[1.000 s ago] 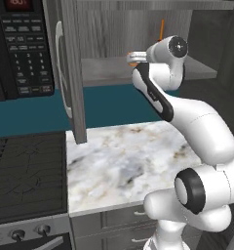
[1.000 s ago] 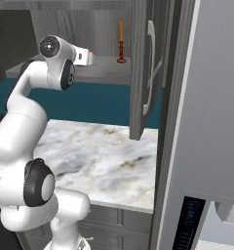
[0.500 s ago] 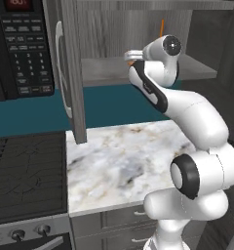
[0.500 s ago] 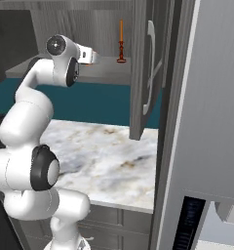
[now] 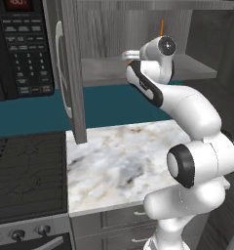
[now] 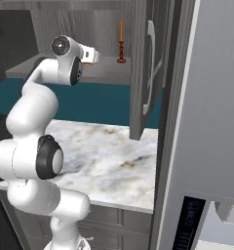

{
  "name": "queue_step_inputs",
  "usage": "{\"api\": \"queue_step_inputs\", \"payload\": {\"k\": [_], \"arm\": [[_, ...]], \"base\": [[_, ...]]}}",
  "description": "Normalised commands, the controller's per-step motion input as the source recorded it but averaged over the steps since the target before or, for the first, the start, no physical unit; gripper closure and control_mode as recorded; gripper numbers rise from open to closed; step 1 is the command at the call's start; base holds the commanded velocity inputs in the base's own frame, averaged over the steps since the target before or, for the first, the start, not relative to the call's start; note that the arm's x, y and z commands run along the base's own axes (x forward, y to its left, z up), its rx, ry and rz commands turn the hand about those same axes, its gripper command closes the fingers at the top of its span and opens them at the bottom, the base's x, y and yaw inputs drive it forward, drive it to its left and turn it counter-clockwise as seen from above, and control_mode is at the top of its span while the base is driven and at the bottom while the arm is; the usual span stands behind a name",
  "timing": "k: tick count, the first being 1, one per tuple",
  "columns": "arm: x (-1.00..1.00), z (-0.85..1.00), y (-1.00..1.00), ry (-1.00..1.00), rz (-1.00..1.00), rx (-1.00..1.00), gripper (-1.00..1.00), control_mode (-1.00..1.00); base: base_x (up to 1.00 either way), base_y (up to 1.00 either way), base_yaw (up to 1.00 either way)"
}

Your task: Pick the avocado and bread from the counter and place them on the plate. Then pick the jam from the cabinet and place it next to the plate. Lastly close the cabinet door.

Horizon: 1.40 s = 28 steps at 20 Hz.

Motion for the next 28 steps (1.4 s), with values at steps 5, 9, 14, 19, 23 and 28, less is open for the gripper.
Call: {"api": "queue_step_inputs", "payload": {"k": [5,9,14,19,23,28], "arm": [[0.29,-0.03,0.05,0.00,0.00,0.00,-1.00,-1.00],[0.27,-0.05,0.06,0.00,0.00,0.00,-1.00,-1.00],[0.30,-0.12,0.05,0.00,0.00,0.00,-1.00,-1.00],[0.27,-0.10,0.02,0.00,0.01,0.00,-1.00,-1.00],[0.24,-0.04,0.00,0.00,0.01,0.00,-1.00,-1.00],[0.23,-0.05,0.02,0.00,0.01,0.00,-1.00,-1.00]], "base": [[0.00,0.00,0.00],[0.00,0.00,0.00],[0.00,0.00,0.00],[0.00,0.00,0.00],[0.00,0.00,0.00],[0.00,0.00,0.00]]}}
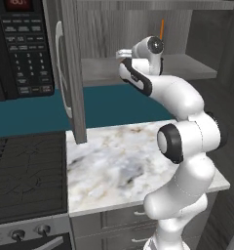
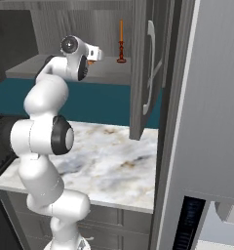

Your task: Pick the avocado and bread from the counter and place them on the plate. Then pick the jam from the cabinet and place it next to the plate. Lastly close the cabinet door.

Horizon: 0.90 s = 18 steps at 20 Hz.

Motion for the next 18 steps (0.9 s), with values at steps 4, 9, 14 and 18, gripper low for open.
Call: {"api": "queue_step_inputs", "payload": {"k": [4,9,14,18], "arm": [[0.18,-0.12,0.03,0.00,0.01,-0.01,-1.00,-1.00],[0.04,-0.07,0.02,0.00,0.00,-0.02,1.00,-1.00],[-0.04,0.00,0.00,-0.01,0.00,0.00,1.00,-1.00],[-0.64,0.00,0.00,-0.12,0.00,0.00,1.00,-1.00]], "base": [[0.00,0.00,0.00],[0.00,0.00,0.00],[0.00,0.00,0.00],[0.00,0.00,0.00]]}}
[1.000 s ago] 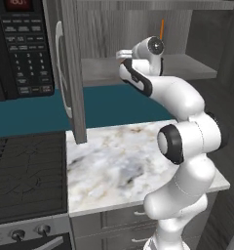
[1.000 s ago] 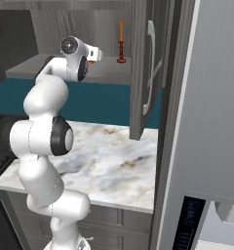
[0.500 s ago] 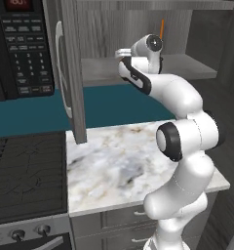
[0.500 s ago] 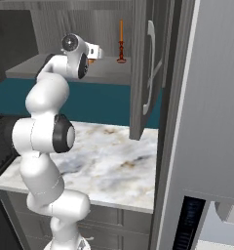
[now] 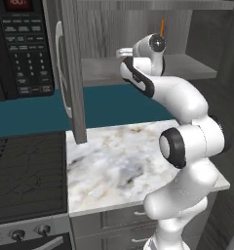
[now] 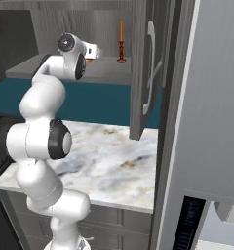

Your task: Pick the avocado and bread from the counter and place them on the plate. Then pick the jam from the cabinet and place it next to the plate. Lastly close the cabinet door.

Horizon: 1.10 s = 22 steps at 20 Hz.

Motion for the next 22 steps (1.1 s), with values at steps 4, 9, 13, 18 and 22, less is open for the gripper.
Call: {"api": "queue_step_inputs", "payload": {"k": [4,9,13,18,22], "arm": [[-1.00,0.02,0.00,-0.14,0.00,0.01,1.00,-1.00],[-1.00,0.17,0.00,-0.10,0.00,0.04,1.00,-1.00],[-1.00,0.53,0.00,-0.05,0.00,0.10,1.00,-1.00],[-1.00,0.52,0.00,-0.02,0.00,0.10,1.00,-1.00],[-1.00,0.16,0.00,0.00,0.01,0.03,1.00,-1.00]], "base": [[0.00,0.00,0.00],[0.00,0.00,0.00],[0.00,0.00,0.00],[0.00,0.00,0.00],[0.00,0.00,0.00]]}}
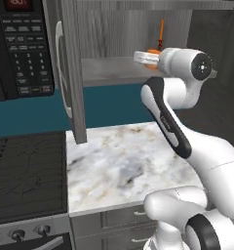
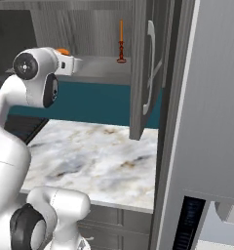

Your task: Pick the avocado and bread from the counter and place them on the plate. Then pick the jam from the cabinet and place it next to the plate. Lastly close the cabinet door.

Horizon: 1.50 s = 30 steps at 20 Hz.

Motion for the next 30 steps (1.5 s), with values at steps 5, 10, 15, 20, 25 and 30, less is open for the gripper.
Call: {"api": "queue_step_inputs", "payload": {"k": [5,10,15,20,25,30], "arm": [[-1.00,-0.34,0.02,0.07,0.06,-0.03,1.00,-1.00],[-1.00,-0.69,0.00,0.06,0.08,-0.02,1.00,-1.00],[-0.78,-0.46,0.00,-0.01,0.03,-0.01,1.00,-1.00],[-0.03,0.00,0.00,0.00,0.00,0.00,1.00,-1.00],[-0.05,-0.03,0.00,0.00,0.00,0.00,1.00,1.00],[0.00,0.00,0.00,0.00,0.00,0.00,1.00,1.00]], "base": [[0.00,0.00,0.00],[0.00,0.00,0.00],[0.00,0.00,0.00],[0.00,0.00,0.00],[-0.10,0.01,0.00],[-0.66,0.09,0.01]]}}
